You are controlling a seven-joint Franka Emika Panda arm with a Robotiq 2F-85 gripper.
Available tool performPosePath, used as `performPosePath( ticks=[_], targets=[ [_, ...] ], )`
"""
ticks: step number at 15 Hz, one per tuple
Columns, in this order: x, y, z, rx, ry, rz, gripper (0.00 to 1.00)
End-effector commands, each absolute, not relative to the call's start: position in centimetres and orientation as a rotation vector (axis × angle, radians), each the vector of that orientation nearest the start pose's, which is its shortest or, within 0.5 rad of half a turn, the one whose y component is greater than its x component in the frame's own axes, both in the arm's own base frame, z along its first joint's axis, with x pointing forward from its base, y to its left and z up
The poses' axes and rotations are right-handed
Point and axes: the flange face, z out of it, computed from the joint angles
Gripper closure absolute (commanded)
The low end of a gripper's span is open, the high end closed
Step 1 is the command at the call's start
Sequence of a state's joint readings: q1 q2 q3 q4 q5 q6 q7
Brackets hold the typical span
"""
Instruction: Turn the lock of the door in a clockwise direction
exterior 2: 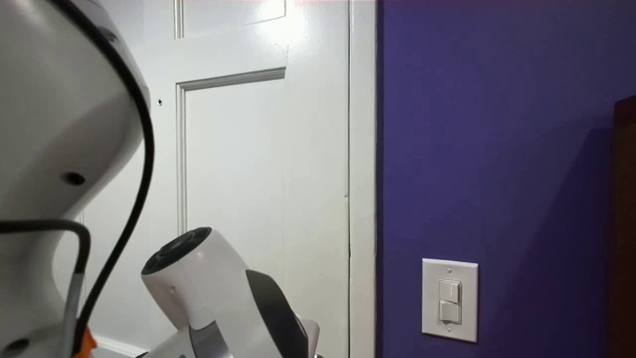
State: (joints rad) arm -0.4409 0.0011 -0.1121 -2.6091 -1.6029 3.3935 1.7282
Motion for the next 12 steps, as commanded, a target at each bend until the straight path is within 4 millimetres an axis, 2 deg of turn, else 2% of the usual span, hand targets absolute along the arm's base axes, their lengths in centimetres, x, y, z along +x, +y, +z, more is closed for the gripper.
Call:
performPosePath(
  ticks=[1, 8, 12],
  targets=[
    [37.0, -10.2, 29.2, -2.876, 0.730, -0.864, 0.00],
    [36.3, -9.7, 28.9, -3.000, 0.530, -0.867, 0.00],
    [36.3, -8.9, 30.3, -3.093, 0.388, -0.924, 0.00]
  ],
)
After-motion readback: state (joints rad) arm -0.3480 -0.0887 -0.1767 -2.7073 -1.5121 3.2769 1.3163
